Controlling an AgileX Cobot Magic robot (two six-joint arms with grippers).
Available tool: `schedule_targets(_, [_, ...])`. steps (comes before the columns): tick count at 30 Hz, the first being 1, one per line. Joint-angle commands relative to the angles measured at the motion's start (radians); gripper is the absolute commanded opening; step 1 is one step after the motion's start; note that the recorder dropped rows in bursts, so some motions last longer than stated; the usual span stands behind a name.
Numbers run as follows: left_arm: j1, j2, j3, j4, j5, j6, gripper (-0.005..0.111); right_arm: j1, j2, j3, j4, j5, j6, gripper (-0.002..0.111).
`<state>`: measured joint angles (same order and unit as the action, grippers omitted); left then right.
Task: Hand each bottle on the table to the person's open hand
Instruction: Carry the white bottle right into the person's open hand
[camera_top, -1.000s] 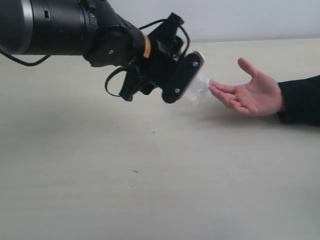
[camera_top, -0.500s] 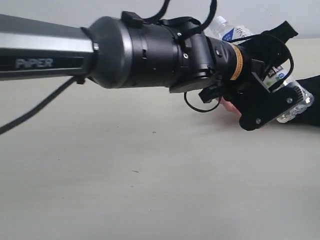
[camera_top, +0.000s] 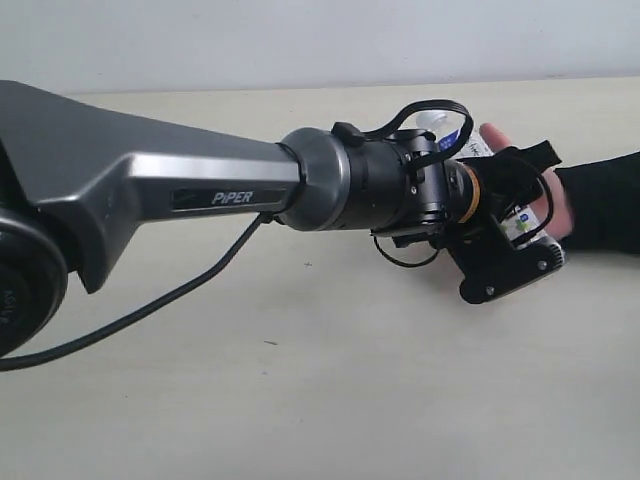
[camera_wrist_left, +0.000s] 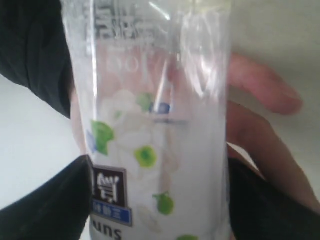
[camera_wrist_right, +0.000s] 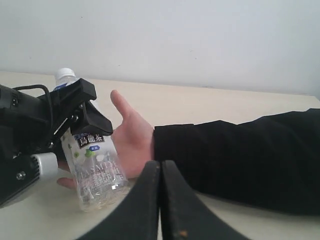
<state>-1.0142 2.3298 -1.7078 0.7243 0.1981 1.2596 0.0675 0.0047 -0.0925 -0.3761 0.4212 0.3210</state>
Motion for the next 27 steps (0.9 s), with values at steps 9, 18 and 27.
schedule_targets(9, [0.049, -0.002, -0.052, 0.007, -0.027, -0.108, 0.0, -0.003, -0.005, 0.005, 0.004, -0.005, -0.002, 0.0])
schedule_targets(18, [0.038, 0.003, -0.049, -0.005, -0.014, -0.114, 0.0, -0.003, -0.005, 0.005, 0.002, -0.005, -0.002, 0.0])
schedule_targets(27, [0.025, 0.003, -0.049, -0.013, -0.011, -0.117, 0.0, -0.003, -0.005, 0.005, 0.002, -0.005, -0.002, 0.0])
